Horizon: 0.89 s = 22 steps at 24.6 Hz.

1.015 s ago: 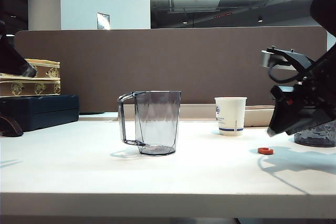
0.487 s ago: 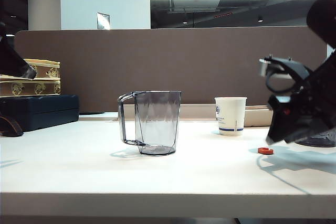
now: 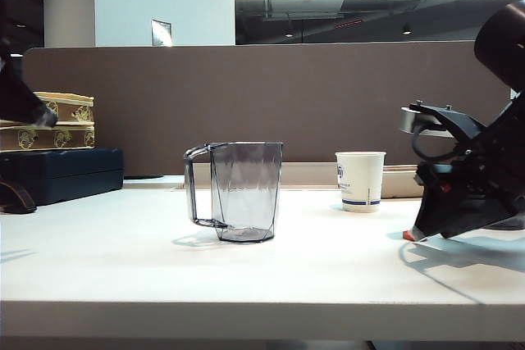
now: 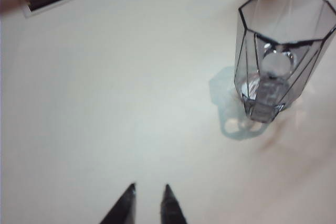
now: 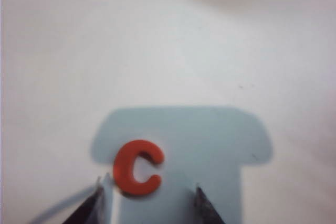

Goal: Pick up the letter "c" and put it in the paper cup.

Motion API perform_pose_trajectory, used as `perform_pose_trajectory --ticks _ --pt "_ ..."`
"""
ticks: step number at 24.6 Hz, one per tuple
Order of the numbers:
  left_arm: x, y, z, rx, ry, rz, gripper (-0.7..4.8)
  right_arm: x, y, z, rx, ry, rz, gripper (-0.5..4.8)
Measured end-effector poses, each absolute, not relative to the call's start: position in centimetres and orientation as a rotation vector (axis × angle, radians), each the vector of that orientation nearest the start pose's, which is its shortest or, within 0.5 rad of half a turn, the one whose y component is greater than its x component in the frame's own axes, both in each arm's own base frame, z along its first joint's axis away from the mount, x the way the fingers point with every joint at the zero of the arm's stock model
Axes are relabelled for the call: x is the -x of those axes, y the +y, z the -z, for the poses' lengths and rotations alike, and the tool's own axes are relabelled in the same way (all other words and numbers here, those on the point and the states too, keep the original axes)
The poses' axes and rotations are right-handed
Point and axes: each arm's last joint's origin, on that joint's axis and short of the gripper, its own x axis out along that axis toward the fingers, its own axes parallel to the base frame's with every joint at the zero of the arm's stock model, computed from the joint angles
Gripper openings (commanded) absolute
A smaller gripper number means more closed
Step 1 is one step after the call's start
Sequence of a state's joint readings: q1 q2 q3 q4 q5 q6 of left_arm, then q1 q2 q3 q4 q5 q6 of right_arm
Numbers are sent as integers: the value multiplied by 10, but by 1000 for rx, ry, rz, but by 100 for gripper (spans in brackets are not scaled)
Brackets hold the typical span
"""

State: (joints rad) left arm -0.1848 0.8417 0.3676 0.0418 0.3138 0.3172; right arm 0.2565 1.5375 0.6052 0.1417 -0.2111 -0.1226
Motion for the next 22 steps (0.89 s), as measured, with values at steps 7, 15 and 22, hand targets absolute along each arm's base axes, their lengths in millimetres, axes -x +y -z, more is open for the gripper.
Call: perform_pose_trajectory --ticks 7,15,22 --pt "-176 -43 -196 -266 387 590 62 -262 76 -138 122 769 -514 216" --pt "-177 -43 -196 -266 374 592 62 -264 76 -137 121 755 -515 216" --pt "-177 -43 -197 -267 363 591 62 -270 78 -134 109 739 -514 215"
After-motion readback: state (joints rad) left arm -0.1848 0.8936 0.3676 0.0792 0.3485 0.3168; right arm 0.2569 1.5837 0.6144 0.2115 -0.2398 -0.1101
